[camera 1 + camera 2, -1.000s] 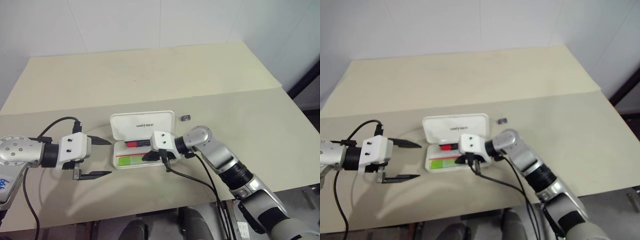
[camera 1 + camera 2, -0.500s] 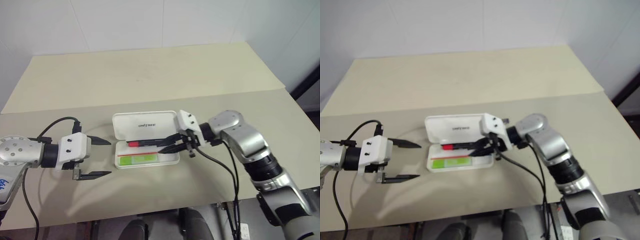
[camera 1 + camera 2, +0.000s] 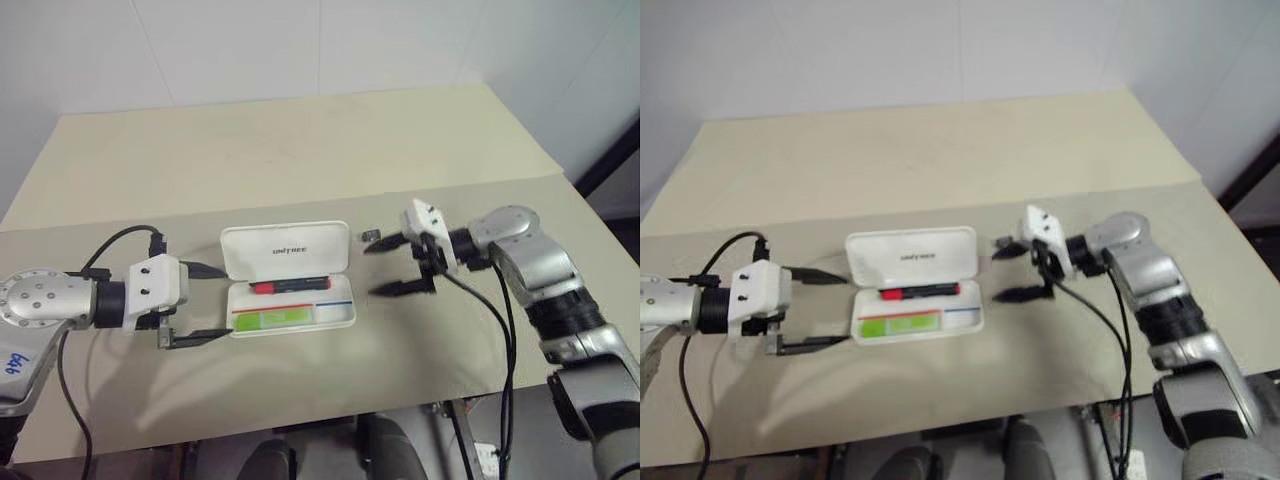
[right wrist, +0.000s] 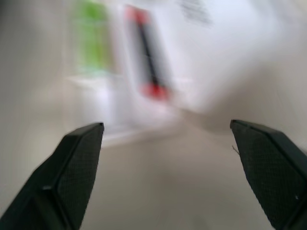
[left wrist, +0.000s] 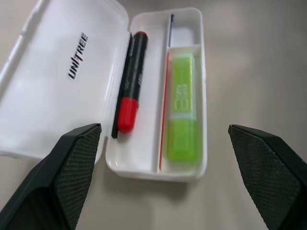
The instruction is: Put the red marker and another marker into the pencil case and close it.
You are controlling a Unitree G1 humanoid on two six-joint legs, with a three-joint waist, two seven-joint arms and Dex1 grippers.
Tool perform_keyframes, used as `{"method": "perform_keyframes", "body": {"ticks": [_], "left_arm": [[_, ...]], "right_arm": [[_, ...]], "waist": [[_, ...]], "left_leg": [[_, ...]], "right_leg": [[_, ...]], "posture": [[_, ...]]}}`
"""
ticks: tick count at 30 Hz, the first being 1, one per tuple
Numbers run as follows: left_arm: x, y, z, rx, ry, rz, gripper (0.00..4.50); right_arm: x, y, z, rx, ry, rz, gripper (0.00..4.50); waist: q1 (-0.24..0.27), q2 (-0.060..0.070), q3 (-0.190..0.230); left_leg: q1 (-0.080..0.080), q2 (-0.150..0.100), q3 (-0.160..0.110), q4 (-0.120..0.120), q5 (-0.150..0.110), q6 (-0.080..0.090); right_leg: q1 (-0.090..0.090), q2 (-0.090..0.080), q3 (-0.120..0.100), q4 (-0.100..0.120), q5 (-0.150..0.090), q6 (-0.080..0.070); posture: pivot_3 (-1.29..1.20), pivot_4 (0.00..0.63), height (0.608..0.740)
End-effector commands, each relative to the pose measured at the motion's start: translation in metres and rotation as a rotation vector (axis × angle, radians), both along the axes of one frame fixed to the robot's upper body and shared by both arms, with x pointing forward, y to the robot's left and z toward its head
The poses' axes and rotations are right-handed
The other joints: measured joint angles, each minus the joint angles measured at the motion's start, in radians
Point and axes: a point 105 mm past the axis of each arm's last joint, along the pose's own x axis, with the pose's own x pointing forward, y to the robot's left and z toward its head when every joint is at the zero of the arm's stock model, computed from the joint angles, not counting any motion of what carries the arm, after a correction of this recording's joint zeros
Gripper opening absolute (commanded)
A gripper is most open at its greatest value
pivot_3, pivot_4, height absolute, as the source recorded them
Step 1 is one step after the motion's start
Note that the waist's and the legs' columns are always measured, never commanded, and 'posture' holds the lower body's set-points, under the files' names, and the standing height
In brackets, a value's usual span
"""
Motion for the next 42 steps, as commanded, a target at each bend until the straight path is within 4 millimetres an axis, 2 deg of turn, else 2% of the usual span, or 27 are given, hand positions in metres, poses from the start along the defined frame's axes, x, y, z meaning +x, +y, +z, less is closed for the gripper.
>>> {"method": "perform_keyframes", "body": {"ticks": [1, 14, 22, 32, 35, 42], "left_arm": [[0.002, -0.010, 0.012, -0.063, -0.053, 0.024, 4.50], [-0.003, -0.033, 0.014, -0.206, -0.014, 0.077, 4.50], [-0.006, -0.039, 0.010, -0.220, -0.002, 0.079, 4.50], [-0.007, -0.040, 0.010, -0.221, -0.012, 0.081, 4.50], [-0.006, -0.041, 0.011, -0.221, -0.017, 0.080, 4.50], [-0.008, -0.042, 0.013, -0.220, -0.024, 0.080, 4.50]], "right_arm": [[0.023, -0.009, 0.013, 0.014, -0.097, -0.082, 4.47], [0.048, 0.001, 0.008, -0.001, -0.110, -0.104, 4.47], [0.062, -0.003, 0.004, -0.045, -0.130, -0.180, 4.47], [0.065, -0.011, -0.010, -0.140, -0.116, -0.219, 4.47], [0.065, -0.009, -0.016, -0.164, -0.101, -0.217, 4.47], [0.068, 0.003, -0.016, -0.155, -0.116, -0.223, 4.47]], "waist": [[0.000, 0.000, 0.000], [-0.003, 0.000, 0.000], [-0.006, 0.000, 0.000], [-0.007, 0.000, 0.000], [-0.009, 0.000, 0.000], [-0.020, 0.000, 0.000]], "left_leg": [[0.000, 0.000, 0.000, 0.000, 0.000, 0.000], [0.000, 0.000, 0.000, 0.000, 0.000, 0.000], [0.000, 0.000, 0.000, 0.000, 0.000, 0.000], [0.000, 0.000, -0.001, 0.000, 0.000, 0.000], [0.000, 0.000, -0.001, 0.001, 0.000, -0.001], [0.001, 0.000, -0.001, 0.002, 0.001, -0.001]], "right_leg": [[0.000, 0.000, 0.000, -0.001, 0.000, 0.000], [0.000, 0.000, 0.000, -0.001, 0.001, 0.000], [0.000, 0.000, 0.000, -0.002, 0.001, 0.000], [0.000, 0.000, 0.000, -0.001, 0.001, 0.000], [0.000, 0.000, 0.000, -0.001, 0.001, 0.000], [0.000, 0.000, 0.002, 0.001, 0.001, -0.001]], "posture": [[0.00, 0.150, 0.740], [0.00, 0.150, 0.740], [0.00, 0.150, 0.740], [0.00, 0.150, 0.740], [0.00, 0.150, 0.740], [0.00, 0.150, 0.740]]}}
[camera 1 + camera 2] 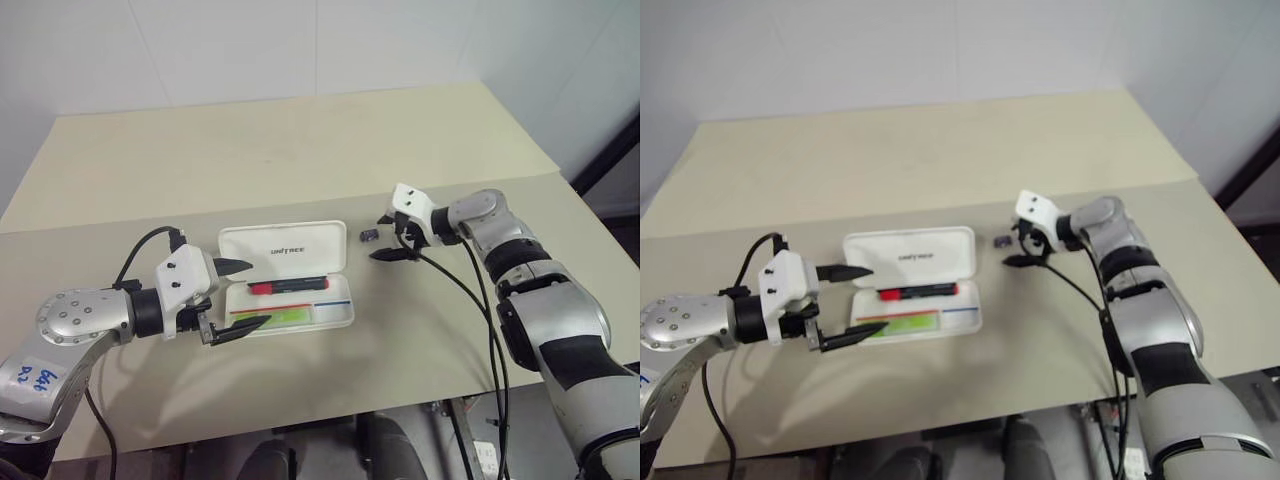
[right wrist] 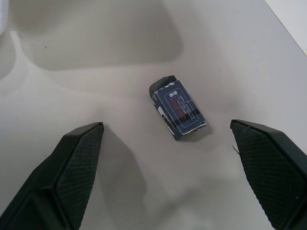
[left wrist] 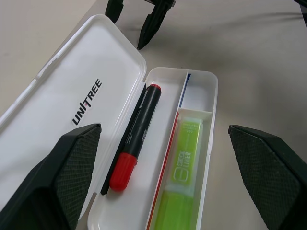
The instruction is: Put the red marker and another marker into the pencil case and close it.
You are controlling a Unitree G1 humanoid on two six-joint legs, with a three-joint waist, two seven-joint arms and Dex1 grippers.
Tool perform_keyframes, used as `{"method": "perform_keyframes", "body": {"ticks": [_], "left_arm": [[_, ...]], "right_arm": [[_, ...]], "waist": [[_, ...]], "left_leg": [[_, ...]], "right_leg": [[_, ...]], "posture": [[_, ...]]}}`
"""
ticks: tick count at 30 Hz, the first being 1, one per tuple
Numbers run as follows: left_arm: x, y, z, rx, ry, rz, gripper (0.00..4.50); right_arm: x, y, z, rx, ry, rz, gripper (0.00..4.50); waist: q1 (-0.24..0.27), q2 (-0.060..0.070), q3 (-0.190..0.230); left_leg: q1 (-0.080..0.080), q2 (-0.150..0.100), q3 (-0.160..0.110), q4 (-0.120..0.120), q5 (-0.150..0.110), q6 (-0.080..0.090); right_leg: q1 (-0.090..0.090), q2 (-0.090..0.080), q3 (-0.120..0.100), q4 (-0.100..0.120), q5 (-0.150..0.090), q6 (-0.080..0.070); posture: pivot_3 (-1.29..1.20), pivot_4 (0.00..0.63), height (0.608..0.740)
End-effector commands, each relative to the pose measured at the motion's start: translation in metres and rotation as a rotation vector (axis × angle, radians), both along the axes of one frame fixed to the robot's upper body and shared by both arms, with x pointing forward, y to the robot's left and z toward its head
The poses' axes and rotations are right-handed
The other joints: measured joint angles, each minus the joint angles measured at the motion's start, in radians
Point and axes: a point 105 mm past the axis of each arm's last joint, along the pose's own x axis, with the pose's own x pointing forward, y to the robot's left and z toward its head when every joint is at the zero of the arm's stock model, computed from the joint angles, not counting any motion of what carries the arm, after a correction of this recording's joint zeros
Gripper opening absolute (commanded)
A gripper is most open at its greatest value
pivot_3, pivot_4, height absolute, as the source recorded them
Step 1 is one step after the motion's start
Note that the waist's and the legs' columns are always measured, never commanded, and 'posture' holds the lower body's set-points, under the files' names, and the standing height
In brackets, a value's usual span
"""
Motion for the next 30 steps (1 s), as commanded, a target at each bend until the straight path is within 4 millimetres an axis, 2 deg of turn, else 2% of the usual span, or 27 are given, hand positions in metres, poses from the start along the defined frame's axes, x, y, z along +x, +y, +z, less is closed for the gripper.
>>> {"method": "perform_keyframes", "body": {"ticks": [1, 5, 8, 17, 18, 24, 30], "left_arm": [[-0.005, -0.006, 0.010, -0.003, -0.045, -0.022, 4.50], [-0.005, -0.006, 0.011, -0.002, -0.045, -0.021, 4.50], [-0.005, -0.006, 0.011, 0.000, -0.045, -0.020, 4.50], [-0.007, -0.006, 0.010, 0.001, -0.039, -0.012, 4.50], [-0.007, -0.006, 0.010, 0.001, -0.039, -0.012, 4.50], [-0.004, -0.006, 0.010, 0.002, -0.044, -0.012, 4.50], [-0.001, -0.004, 0.011, 0.007, -0.048, -0.015, 4.50]], "right_arm": [[0.004, 0.009, 0.007, 0.009, -0.033, 0.001, 4.47], [0.005, 0.021, 0.010, 0.044, -0.036, 0.009, 4.47], [0.006, 0.026, 0.011, 0.058, -0.039, 0.007, 3.84], [0.001, 0.039, 0.012, 0.080, -0.031, 0.070, 0.57], [0.001, 0.039, 0.011, 0.077, -0.030, 0.070, 0.34], [-0.002, 0.032, 0.003, 0.049, -0.013, 0.074, 0.34], [-0.005, 0.015, 0.003, 0.029, -0.001, 0.083, 0.34]], "waist": [[-0.008, 0.000, 0.000], [-0.016, 0.000, 0.000], [-0.018, 0.000, 0.000], [-0.015, 0.000, 0.000], [-0.016, 0.000, 0.000], [-0.015, 0.000, 0.000], [-0.012, 0.000, 0.000]], "left_leg": [[0.000, 0.000, 0.000, 0.000, 0.000, 0.000], [0.002, 0.000, -0.001, 0.002, 0.000, 0.000], [0.002, 0.001, -0.001, 0.002, 0.000, -0.001], [0.002, 0.002, -0.001, 0.004, 0.000, -0.001], [0.002, 0.002, -0.001, 0.004, 0.000, -0.001], [0.002, 0.002, -0.001, 0.004, 0.000, -0.001], [0.001, 0.002, -0.001, 0.004, 0.000, -0.001]], "right_leg": [[0.000, 0.000, 0.000, 0.000, 0.000, 0.000], [0.000, 0.001, 0.003, 0.002, 0.001, -0.001], [0.000, 0.002, 0.004, 0.002, 0.002, -0.002], [0.000, 0.003, 0.004, 0.002, 0.004, -0.002], [0.000, 0.003, 0.004, 0.002, 0.004, -0.002], [0.000, 0.003, 0.004, 0.002, 0.004, -0.002], [0.000, 0.003, 0.004, 0.002, 0.004, -0.002]], "posture": [[0.00, 0.150, 0.740], [0.00, 0.150, 0.740], [0.00, 0.150, 0.740], [0.00, 0.150, 0.740], [0.00, 0.150, 0.740], [0.00, 0.150, 0.740], [0.00, 0.150, 0.740]]}}
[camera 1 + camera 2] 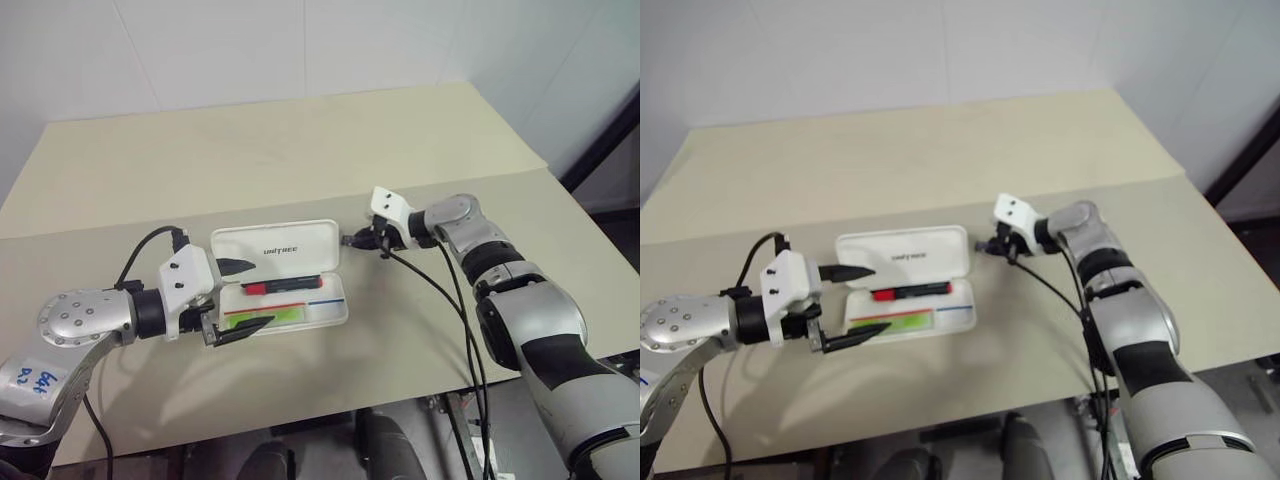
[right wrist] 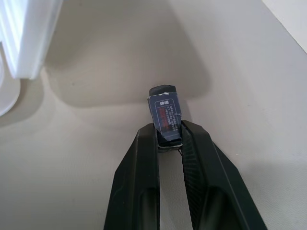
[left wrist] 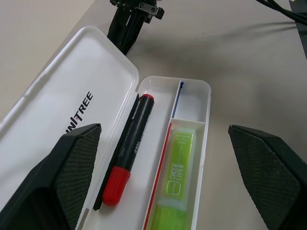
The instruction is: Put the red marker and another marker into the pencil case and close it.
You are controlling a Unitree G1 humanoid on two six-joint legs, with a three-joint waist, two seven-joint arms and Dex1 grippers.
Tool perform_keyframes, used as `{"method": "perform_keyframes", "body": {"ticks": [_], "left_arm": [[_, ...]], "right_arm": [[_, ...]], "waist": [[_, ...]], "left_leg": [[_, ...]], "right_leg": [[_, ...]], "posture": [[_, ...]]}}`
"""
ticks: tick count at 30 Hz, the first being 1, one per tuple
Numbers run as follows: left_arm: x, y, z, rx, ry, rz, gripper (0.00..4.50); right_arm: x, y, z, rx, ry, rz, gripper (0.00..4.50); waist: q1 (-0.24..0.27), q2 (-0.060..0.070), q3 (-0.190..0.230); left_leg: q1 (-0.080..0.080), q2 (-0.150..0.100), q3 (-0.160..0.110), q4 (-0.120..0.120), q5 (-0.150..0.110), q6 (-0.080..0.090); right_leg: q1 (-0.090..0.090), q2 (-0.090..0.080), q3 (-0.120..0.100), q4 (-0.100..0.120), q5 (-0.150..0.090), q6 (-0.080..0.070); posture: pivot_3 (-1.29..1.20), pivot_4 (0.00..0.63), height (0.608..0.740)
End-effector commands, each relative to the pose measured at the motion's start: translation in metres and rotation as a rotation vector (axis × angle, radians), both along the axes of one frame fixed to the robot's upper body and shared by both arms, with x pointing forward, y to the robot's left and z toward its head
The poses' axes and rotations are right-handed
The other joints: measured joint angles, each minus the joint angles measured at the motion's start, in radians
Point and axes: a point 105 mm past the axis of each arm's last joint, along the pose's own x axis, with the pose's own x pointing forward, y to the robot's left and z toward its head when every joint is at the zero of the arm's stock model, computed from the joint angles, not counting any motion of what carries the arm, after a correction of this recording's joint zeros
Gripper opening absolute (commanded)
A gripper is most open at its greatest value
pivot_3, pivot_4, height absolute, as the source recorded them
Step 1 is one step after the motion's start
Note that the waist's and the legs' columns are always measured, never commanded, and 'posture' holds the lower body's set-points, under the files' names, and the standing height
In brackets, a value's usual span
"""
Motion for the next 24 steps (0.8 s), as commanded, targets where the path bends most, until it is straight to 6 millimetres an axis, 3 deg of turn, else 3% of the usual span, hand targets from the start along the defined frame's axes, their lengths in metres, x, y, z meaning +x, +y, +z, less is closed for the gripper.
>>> {"method": "perform_keyframes", "body": {"ticks": [1, 16, 24], "left_arm": [[0.001, 0.000, 0.008, 0.007, -0.039, -0.013, 4.50], [0.004, 0.002, 0.005, 0.018, -0.026, -0.051, 4.50], [0.005, 0.002, 0.001, 0.019, -0.013, -0.065, 4.50]], "right_arm": [[-0.002, -0.015, 0.008, -0.007, -0.013, 0.018, 0.34], [-0.033, -0.057, 0.020, 0.043, -0.009, 0.136, 0.34], [-0.071, -0.037, 0.042, 0.146, -0.043, 0.243, 0.34]], "waist": [[0.005, 0.000, 0.000], [0.007, 0.000, 0.000], [0.017, 0.000, 0.000]], "left_leg": [[0.000, 0.000, 0.000, 0.000, 0.000, 0.000], [-0.001, 0.000, 0.000, 0.001, 0.000, 0.000], [-0.002, 0.000, 0.000, 0.001, 0.000, 0.000]], "right_leg": [[0.000, 0.000, 0.000, 0.000, 0.000, 0.000], [0.000, 0.000, -0.001, -0.001, 0.000, 0.000], [0.000, 0.000, -0.001, -0.001, 0.001, 0.001]], "posture": [[0.00, 0.150, 0.740], [0.00, 0.150, 0.740], [0.00, 0.150, 0.740]]}}
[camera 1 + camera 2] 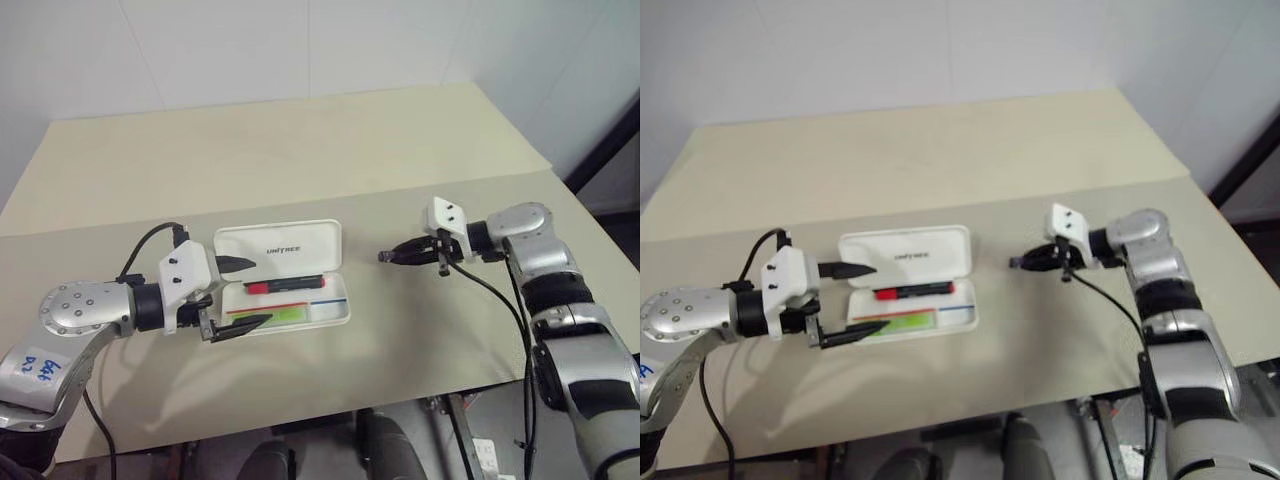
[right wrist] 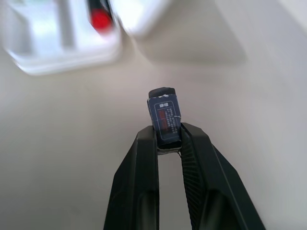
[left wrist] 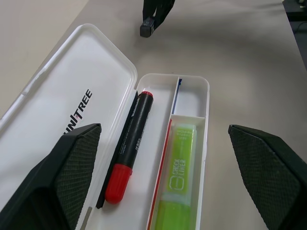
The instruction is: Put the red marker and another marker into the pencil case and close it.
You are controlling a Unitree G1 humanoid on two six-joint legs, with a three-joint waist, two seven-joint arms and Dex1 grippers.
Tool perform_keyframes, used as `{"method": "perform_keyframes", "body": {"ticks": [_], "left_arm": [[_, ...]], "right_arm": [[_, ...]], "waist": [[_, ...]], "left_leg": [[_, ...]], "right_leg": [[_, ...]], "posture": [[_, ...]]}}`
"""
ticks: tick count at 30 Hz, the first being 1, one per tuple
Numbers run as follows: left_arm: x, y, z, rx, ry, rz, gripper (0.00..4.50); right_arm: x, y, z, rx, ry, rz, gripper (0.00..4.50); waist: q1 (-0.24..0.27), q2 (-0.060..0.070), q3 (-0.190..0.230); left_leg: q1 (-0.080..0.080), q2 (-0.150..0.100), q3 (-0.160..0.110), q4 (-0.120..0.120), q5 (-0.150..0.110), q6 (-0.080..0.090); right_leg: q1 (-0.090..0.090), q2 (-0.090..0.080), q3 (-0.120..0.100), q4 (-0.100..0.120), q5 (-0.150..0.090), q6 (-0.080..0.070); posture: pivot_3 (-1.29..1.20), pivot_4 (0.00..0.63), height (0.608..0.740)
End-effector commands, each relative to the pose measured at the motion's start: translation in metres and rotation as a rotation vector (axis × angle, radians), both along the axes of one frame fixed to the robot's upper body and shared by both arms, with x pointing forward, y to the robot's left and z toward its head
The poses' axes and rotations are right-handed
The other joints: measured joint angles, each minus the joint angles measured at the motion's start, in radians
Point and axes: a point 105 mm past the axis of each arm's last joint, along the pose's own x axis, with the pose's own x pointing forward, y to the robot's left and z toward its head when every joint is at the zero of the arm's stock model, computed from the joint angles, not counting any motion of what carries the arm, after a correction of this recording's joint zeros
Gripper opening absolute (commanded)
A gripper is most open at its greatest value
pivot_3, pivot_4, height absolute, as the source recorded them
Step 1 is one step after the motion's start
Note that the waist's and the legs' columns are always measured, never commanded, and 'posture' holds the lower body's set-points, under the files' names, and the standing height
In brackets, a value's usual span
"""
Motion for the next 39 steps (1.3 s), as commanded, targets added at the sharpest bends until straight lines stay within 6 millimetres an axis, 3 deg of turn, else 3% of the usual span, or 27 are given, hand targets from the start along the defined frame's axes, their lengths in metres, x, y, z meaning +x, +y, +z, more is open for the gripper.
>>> {"method": "perform_keyframes", "body": {"ticks": [1, 6, 14, 22, 39], "left_arm": [[0.000, 0.000, 0.003, 0.009, -0.024, -0.017, 4.50], [0.000, 0.000, 0.001, 0.016, -0.019, -0.020, 4.50], [-0.005, 0.003, -0.007, 0.039, -0.010, -0.013, 4.50], [-0.008, -0.001, -0.010, 0.053, -0.012, -0.025, 4.50], [-0.007, -0.006, -0.003, 0.051, -0.033, -0.026, 4.50]], "right_arm": [[-0.019, 0.014, 0.024, 0.060, -0.034, 0.066, 0.34], [-0.055, 0.047, 0.017, 0.106, 0.055, 0.174, 0.34], [-0.076, 0.076, 0.000, 0.151, 0.147, 0.200, 0.34], [-0.070, 0.085, -0.016, 0.146, 0.184, 0.163, 0.34], [-0.049, 0.078, -0.049, 0.051, 0.177, 0.111, 0.34]], "waist": [[0.007, 0.000, 0.000], [0.022, 0.000, 0.000], [0.023, 0.000, 0.000], [0.022, 0.000, 0.000], [0.019, -0.001, 0.000]], "left_leg": [[0.000, 0.000, 0.000, 0.000, 0.000, 0.000], [0.000, 0.000, 0.000, 0.000, 0.000, 0.000], [-0.001, -0.001, 0.000, 0.001, -0.001, 0.001], [0.000, -0.001, 0.000, 0.001, -0.001, 0.001], [0.000, 0.000, 0.000, 0.001, -0.001, 0.001]], "right_leg": [[0.000, 0.000, 0.000, 0.000, 0.000, 0.000], [0.000, 0.000, 0.000, 0.000, 0.000, 0.000], [0.000, -0.001, 0.000, -0.001, 0.000, 0.000], [0.000, 0.000, 0.000, -0.001, 0.001, -0.001], [0.001, 0.000, 0.000, -0.001, 0.001, -0.001]], "posture": [[0.00, 0.150, 0.740], [0.00, 0.150, 0.740], [0.00, 0.150, 0.740], [0.00, 0.150, 0.740], [0.00, 0.150, 0.740]]}}
